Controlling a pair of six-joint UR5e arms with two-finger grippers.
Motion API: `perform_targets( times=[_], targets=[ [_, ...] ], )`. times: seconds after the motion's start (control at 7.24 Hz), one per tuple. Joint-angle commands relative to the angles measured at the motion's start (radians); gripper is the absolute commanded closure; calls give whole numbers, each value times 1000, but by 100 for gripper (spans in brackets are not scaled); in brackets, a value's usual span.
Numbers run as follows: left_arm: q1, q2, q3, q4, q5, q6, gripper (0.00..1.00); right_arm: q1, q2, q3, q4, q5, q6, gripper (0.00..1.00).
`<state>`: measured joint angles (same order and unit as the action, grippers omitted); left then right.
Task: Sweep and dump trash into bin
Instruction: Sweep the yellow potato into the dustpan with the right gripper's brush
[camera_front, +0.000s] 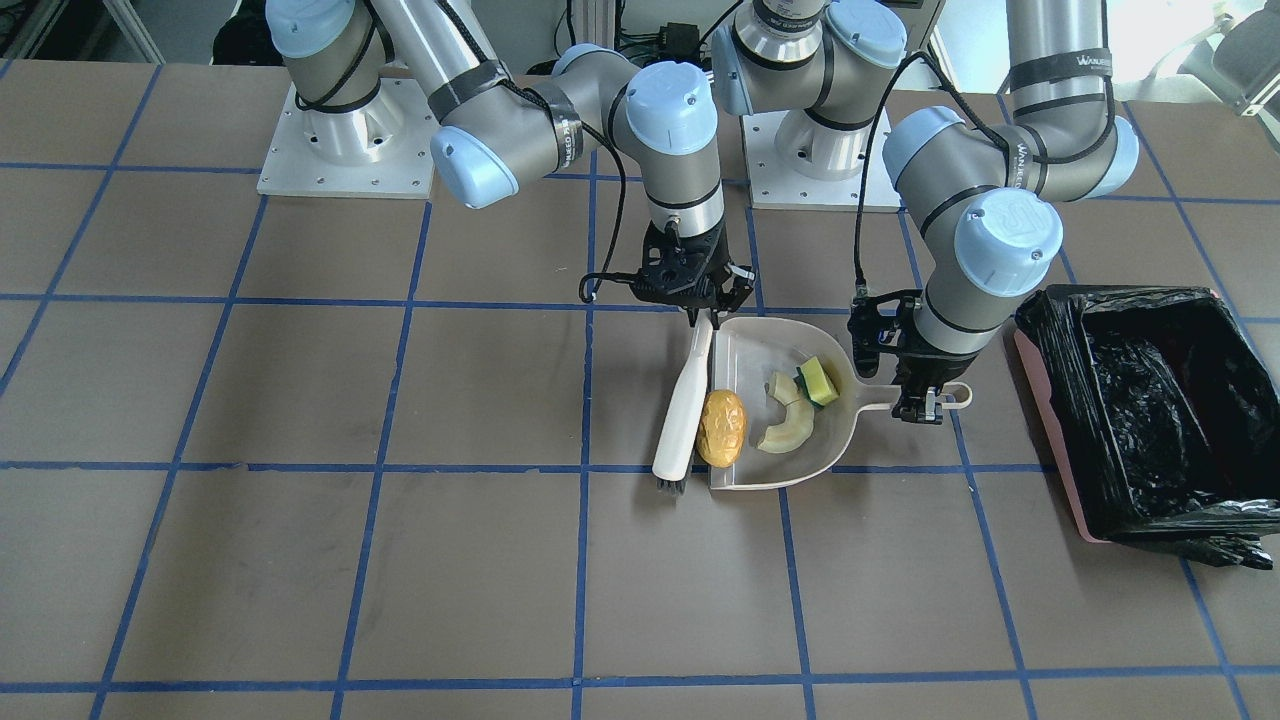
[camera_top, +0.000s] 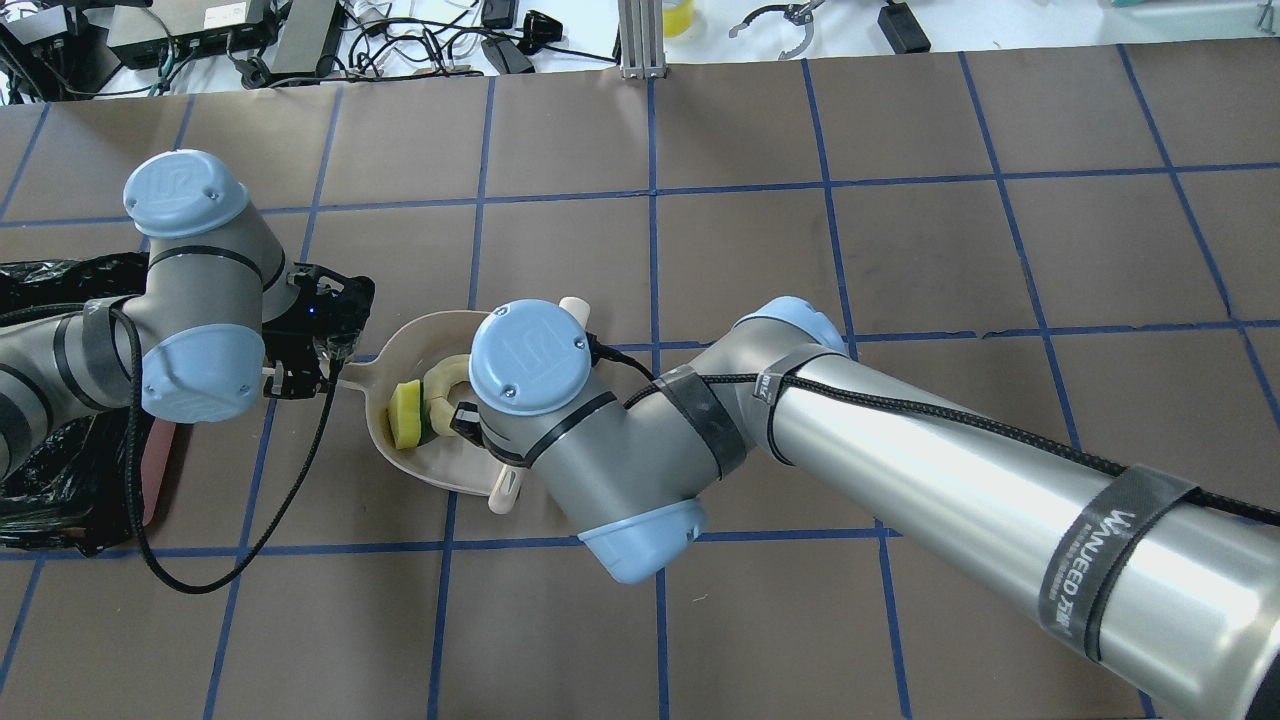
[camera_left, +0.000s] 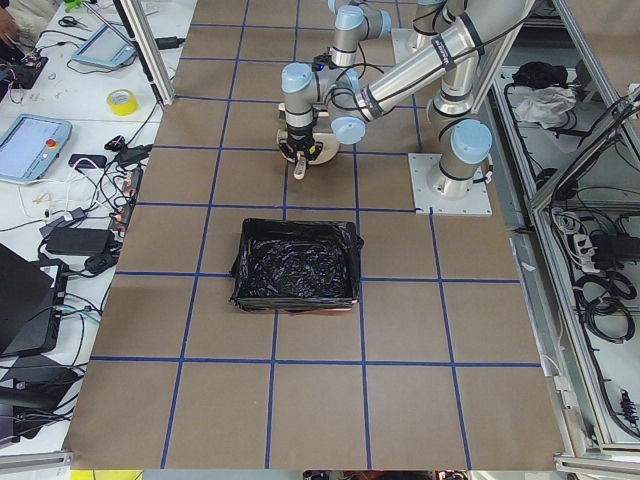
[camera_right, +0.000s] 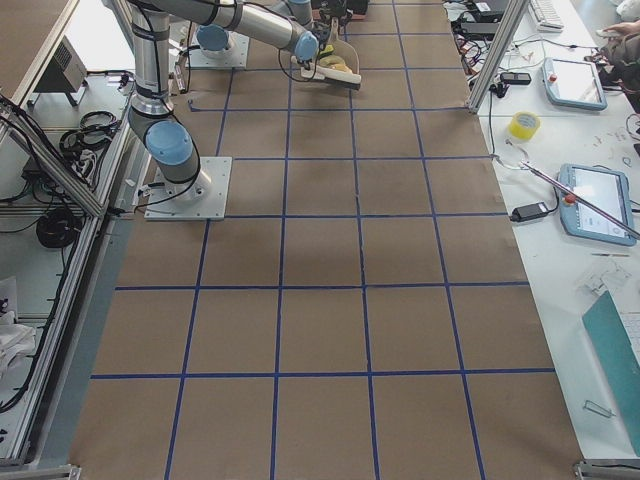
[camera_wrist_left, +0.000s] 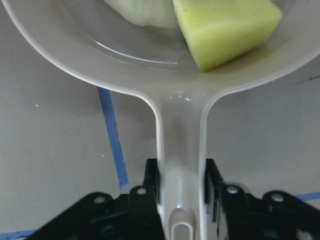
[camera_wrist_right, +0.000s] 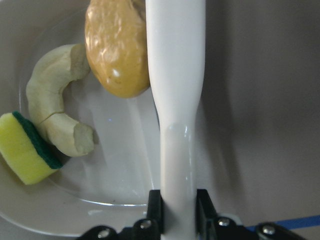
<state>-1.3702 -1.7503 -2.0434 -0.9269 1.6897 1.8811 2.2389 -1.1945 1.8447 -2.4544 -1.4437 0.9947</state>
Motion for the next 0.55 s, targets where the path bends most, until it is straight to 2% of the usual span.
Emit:
perform_targets(
  times=[0.0, 0.41],
  targets=[
    [-4, -5, -4, -4, 2, -36, 100, 31, 12, -5, -49, 63, 45, 100],
    [-18, -6, -11, -3, 8, -42, 100, 79, 21, -33, -61, 78, 139, 100]
  ],
)
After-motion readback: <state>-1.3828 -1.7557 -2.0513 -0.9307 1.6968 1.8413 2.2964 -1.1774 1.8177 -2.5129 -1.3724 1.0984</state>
